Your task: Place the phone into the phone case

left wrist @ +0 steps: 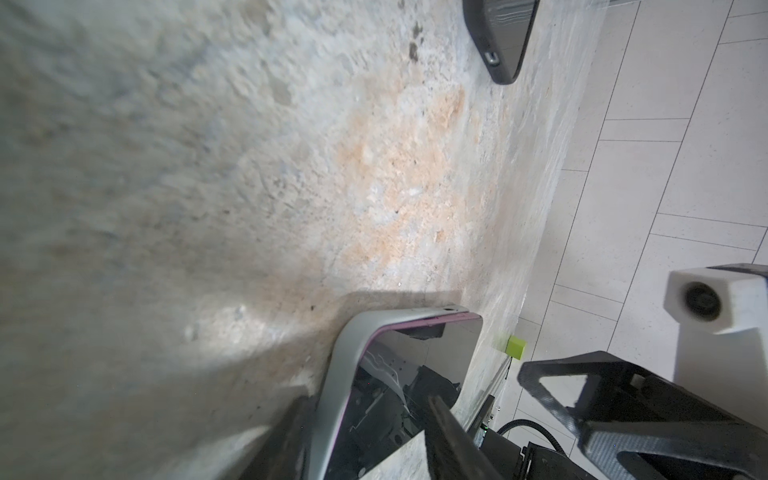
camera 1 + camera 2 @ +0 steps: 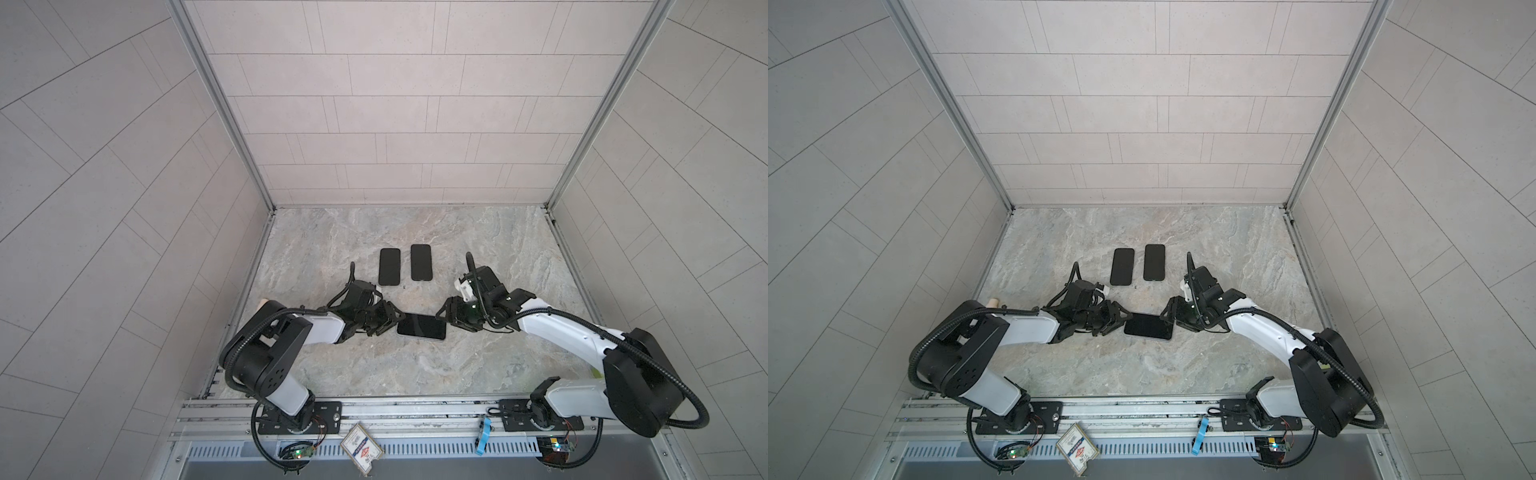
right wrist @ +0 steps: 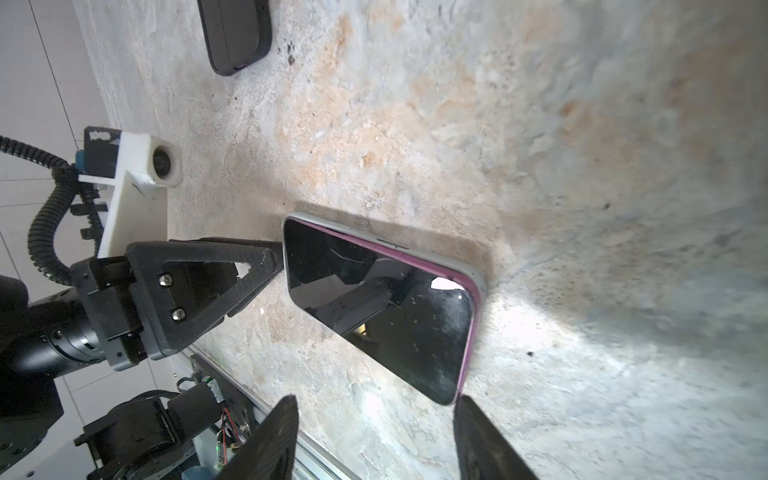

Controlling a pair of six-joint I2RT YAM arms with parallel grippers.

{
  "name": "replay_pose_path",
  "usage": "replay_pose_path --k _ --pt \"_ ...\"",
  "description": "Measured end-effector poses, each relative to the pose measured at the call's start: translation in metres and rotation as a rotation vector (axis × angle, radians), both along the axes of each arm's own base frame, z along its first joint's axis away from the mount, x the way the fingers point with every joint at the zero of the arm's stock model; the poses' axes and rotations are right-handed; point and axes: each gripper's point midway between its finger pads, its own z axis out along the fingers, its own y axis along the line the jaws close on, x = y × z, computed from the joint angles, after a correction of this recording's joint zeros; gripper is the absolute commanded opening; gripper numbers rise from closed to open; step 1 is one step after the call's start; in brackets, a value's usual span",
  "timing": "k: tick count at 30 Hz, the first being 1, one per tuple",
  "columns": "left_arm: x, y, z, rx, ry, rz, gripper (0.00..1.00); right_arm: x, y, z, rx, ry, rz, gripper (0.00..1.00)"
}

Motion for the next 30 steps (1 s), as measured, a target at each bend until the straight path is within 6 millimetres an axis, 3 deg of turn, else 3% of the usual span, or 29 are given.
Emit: replay_pose_path --k 3,12,22,27,30 --pt "-0.001 0.001 0.001 -0.002 -0.003 0.001 0.50 -0.006 -0.005 -0.002 -0.027 0.000 0.010 0.37" --pt "-0.003 0.002 0.005 -0.009 -0.007 0.004 0.50 -0.023 -0.008 -0.021 -0.070 0.042 0.025 0.31" --pt "-0.007 0.001 0.003 -0.010 0.003 0.004 0.50 -0.023 -0.004 -0.035 -0.112 0.047 0.032 0.29" --pt "-0.008 0.002 0.001 -0.011 0.003 0.004 0.50 -0.025 -0.004 -0.043 -0.122 0.056 0.023 0.16" --pt "-0.009 0.003 0.000 -0.011 0.005 0.005 0.50 -0.026 -0.002 -0.049 -0.129 0.065 0.030 0.14"
